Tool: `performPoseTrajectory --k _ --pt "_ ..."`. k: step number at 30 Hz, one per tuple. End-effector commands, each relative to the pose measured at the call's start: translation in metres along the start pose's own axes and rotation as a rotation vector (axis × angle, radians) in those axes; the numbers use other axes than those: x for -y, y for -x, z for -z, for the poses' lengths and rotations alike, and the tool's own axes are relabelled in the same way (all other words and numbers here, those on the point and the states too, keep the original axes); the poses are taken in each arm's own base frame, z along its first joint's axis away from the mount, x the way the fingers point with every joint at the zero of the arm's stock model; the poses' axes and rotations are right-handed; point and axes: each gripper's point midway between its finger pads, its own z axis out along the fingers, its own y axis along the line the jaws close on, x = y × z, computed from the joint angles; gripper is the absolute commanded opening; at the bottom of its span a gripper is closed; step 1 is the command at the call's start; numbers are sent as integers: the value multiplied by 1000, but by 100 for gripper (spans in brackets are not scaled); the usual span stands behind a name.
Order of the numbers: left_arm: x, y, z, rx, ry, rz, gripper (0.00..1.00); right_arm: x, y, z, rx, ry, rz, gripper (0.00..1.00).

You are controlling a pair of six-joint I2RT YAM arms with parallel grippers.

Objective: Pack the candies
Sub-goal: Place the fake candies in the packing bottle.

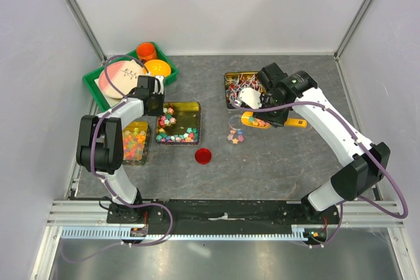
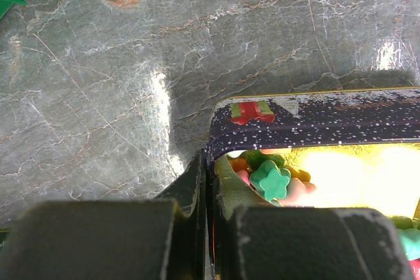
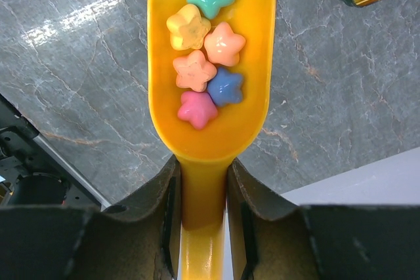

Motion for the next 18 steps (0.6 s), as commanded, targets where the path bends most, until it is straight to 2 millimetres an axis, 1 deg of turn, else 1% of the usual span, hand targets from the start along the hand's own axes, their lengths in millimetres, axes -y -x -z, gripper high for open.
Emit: performPoseTrajectory --k 1,13,18 --pt "0 16 -2 58 -18 -10 2 7 4 9 -8 -46 -1 0" --pt "0 16 -3 56 -15 -10 2 5 5 8 -56 -63 26 0" --pt "-1 16 -3 58 -14 -10 2 4 8 9 -62 -67 36 0"
